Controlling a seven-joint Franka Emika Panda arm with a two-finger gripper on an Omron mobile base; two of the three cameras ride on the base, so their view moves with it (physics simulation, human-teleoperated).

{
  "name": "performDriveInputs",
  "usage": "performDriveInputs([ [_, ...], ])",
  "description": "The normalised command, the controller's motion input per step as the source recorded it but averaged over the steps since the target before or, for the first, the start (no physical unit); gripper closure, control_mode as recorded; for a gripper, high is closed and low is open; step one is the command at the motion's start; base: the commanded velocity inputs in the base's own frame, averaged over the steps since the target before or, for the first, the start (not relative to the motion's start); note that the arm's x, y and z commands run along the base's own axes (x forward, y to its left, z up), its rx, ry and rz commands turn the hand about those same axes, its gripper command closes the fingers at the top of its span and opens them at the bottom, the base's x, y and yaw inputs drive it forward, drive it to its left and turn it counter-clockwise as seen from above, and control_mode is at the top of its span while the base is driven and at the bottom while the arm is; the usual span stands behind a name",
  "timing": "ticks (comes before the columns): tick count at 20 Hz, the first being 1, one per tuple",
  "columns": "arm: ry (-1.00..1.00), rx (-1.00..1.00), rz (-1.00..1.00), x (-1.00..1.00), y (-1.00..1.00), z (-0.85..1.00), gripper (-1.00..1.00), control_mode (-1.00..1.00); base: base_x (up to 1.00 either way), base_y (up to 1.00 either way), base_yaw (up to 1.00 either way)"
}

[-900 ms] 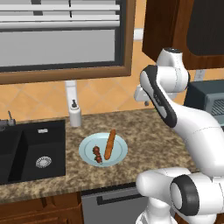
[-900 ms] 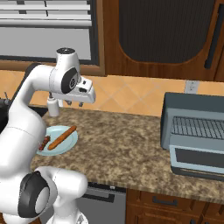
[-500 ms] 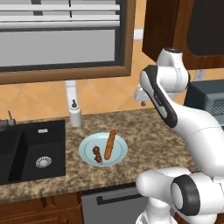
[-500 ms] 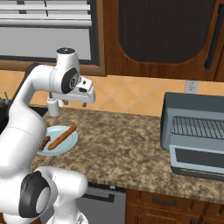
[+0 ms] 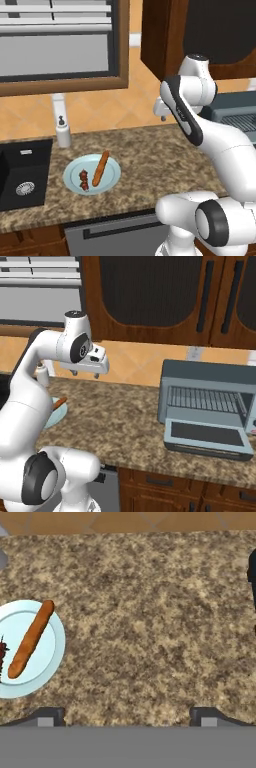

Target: Pick up the kebab skewer and baguette bread, and place them inside the toaster oven. Close the toaster oven door and start by setting the timer.

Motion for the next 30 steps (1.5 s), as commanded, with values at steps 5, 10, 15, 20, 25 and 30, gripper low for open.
performDriveInputs([
  [5,0.00,0.00,0.00,0.00,0.00,0.00,-1.00,1.00,0.03,-0.52,0.00],
  [10,0.00,0.00,0.00,0.00,0.00,0.00,-1.00,1.00,0.08,-0.50,0.00],
  [15,0.00,0.00,0.00,0.00,0.00,0.00,-1.00,1.00,0.06,-0.27,0.00],
  [20,0.00,0.00,0.00,0.00,0.00,0.00,-1.00,1.00,0.00,0.00,0.00],
  [25,0.00,0.00,0.00,0.00,0.00,0.00,-1.00,-1.00,0.00,0.00,0.00],
  [30,0.00,0.00,0.00,0.00,0.00,0.00,-1.00,-1.00,0.00,0.00,0.00],
])
